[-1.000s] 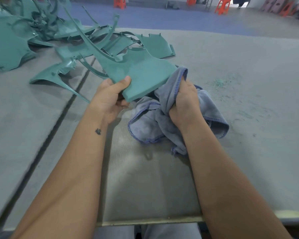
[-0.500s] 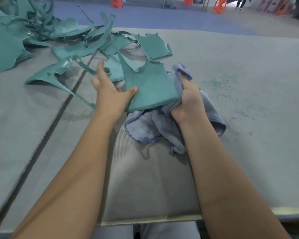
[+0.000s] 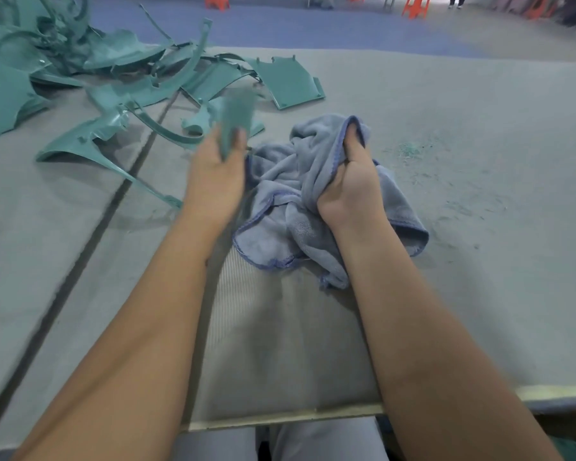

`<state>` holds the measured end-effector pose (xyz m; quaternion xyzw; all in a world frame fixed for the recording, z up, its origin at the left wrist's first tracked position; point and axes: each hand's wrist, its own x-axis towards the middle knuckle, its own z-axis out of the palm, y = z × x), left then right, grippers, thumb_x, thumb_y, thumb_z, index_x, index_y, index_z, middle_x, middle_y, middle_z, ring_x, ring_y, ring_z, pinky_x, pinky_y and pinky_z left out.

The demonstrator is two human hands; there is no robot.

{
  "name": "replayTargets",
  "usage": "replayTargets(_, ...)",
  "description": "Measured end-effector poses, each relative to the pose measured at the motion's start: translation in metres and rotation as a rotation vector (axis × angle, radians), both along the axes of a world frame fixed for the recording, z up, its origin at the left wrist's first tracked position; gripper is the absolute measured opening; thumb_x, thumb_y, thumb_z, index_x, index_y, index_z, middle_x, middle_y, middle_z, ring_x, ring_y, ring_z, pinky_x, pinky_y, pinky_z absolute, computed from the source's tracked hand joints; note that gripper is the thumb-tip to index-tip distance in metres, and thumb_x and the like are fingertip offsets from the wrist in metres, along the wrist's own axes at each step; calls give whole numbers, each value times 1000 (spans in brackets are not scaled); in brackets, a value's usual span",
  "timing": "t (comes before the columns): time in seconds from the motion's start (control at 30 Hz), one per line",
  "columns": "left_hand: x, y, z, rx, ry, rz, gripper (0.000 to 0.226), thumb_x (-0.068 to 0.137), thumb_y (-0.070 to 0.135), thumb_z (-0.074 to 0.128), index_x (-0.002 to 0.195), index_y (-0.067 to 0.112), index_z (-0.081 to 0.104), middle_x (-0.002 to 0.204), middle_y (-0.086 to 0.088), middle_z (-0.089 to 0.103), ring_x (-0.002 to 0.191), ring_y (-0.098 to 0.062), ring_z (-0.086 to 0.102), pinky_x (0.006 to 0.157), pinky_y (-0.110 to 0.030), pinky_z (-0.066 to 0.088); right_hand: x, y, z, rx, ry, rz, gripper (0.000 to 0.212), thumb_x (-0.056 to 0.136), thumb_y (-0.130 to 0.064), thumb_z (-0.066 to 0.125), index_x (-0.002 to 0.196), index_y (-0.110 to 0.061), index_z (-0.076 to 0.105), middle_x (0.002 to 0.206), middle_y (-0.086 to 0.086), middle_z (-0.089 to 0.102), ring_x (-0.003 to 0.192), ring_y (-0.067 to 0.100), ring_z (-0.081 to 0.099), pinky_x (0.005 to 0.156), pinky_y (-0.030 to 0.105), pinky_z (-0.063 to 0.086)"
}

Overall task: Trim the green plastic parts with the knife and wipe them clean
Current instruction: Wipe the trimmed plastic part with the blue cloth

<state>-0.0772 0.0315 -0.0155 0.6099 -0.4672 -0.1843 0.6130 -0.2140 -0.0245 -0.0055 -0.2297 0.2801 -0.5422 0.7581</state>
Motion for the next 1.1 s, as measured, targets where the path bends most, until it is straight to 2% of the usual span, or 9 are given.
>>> replayTargets(0.07,8,0,13,-172,493,47,31,103,38,41,127,21,51,98,20,64,81,20,61,78,-7,51,1,1,0,-34,-71,-10,42,102,-29,44,141,-15,46,134,15,56,121,29,56,104,43,44)
replayTargets(0.13,13,-2,17,-349,960,-164,39,105,40,33,128,15,53,120,-2,68,109,-12,66,95,-33,54,2,4,-3,-163,-40,-18,25,101,-19,46,123,-16,58,110,8,68,99,18,68,85,31,56)
replayTargets(0.3,-4,-7,15,-301,1193,-328,51,105,41,27,133,6,52,126,-13,65,102,-24,68,82,-34,58,10,10,-2,-302,238,99,23,100,-19,49,115,-8,63,97,7,69,92,21,68,82,34,57)
replayTargets(0.4,-20,-6,11,-176,1138,-334,43,104,21,42,138,-4,47,129,-20,61,94,-23,69,73,-30,58,17,14,-7,-463,432,126,24,97,-11,54,80,-14,71,69,-3,70,67,7,67,63,20,54)
replayTargets(0.57,-18,-5,8,-138,956,-324,34,92,-8,54,126,-7,54,95,-12,72,81,-22,72,66,-32,59,24,10,-12,-438,579,-139,16,93,-24,63,82,-15,71,83,5,73,84,19,70,84,38,57)
replayTargets(0.77,-5,2,7,6,794,-399,21,90,-9,56,102,6,64,87,-4,76,83,-19,73,66,-33,60,9,-3,-3,-114,566,-259,31,91,-48,60,76,-20,64,78,0,71,77,19,70,65,28,58)
replayTargets(0.87,10,5,7,48,745,-509,25,86,-4,57,108,8,63,93,-2,76,88,-17,73,69,-30,60,1,-4,0,-103,467,-247,35,95,-47,53,86,-15,63,71,-2,72,72,15,71,59,22,57)
replayTargets(0.93,14,6,6,80,700,-569,39,78,2,60,116,7,61,100,-2,75,93,-17,71,73,-30,60,-4,-4,2,-82,324,-217,37,96,-47,52,100,-12,63,86,6,74,80,21,73,69,35,61)
replayTargets(1.1,23,8,3,109,656,-639,41,76,5,58,116,11,61,103,0,75,98,-16,71,76,-29,59,-11,-11,6,51,460,-295,31,93,-50,54,87,-20,60,77,-2,67,62,13,68,47,20,51)
